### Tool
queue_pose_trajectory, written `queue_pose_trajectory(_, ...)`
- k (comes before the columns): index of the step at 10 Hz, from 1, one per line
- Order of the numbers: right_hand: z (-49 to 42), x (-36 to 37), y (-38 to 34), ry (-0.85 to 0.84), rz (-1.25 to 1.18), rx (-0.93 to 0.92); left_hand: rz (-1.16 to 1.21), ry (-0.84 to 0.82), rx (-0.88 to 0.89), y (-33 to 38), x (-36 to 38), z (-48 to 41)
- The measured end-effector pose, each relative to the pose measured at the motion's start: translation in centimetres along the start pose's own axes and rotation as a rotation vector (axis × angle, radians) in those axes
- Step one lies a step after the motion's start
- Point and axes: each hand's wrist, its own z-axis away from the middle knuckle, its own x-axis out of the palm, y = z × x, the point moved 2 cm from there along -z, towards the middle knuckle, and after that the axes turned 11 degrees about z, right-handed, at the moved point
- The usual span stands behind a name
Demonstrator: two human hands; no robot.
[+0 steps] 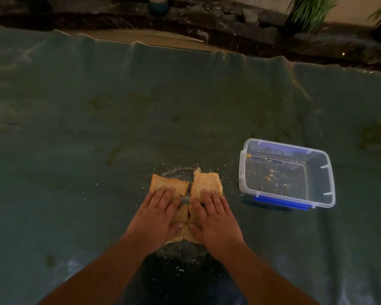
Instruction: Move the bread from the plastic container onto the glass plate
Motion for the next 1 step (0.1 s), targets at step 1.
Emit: queue_pose_trajectory(1, -0.31, -1.46, -0.24, -0.010, -0.043, 0.027, -0.035, -0.022, -0.005, 0.33, -1.22, -0.30)
